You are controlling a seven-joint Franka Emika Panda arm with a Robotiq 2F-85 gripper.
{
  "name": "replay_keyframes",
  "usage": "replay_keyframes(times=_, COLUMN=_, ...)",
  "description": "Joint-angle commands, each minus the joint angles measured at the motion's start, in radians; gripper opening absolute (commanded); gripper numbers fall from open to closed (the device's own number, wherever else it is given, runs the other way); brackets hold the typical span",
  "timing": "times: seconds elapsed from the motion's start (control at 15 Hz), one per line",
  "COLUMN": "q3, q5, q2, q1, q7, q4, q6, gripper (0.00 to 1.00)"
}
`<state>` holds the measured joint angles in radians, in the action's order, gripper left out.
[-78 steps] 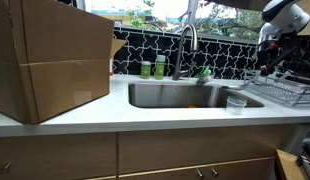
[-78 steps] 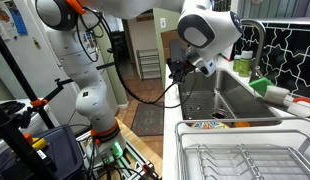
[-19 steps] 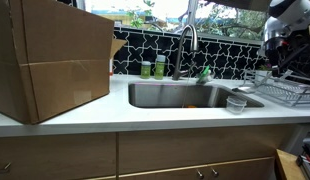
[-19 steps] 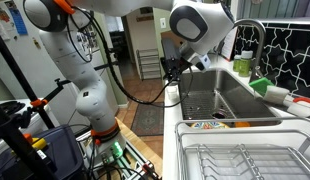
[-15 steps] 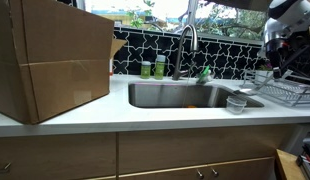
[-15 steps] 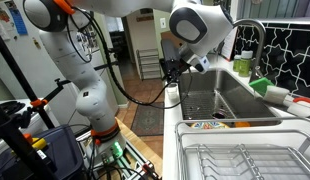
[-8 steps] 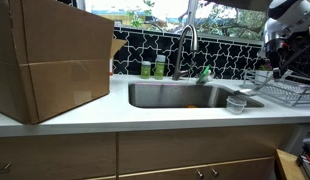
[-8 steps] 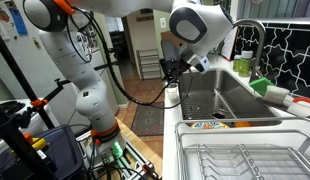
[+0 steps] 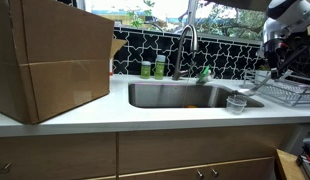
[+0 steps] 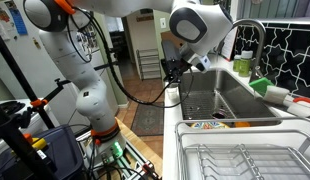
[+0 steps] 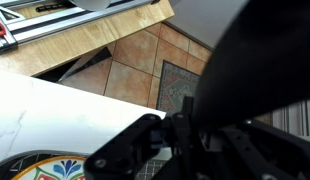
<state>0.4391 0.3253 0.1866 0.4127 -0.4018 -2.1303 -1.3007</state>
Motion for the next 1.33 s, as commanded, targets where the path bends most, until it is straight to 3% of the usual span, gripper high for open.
replay_keyframes(times=0.0, q3=-0.002, q5=-0.013, q2=0.031, q1=-0.012, q7=0.0, q4=-0.031, q6=-0.032, gripper=0.02)
replay_keyframes(times=1.27, q3=0.007, q5=-0.045, q2=0.048, q1=-0.008, q7=-0.007, q4=-0.032, q6=-0.033, gripper=0.02)
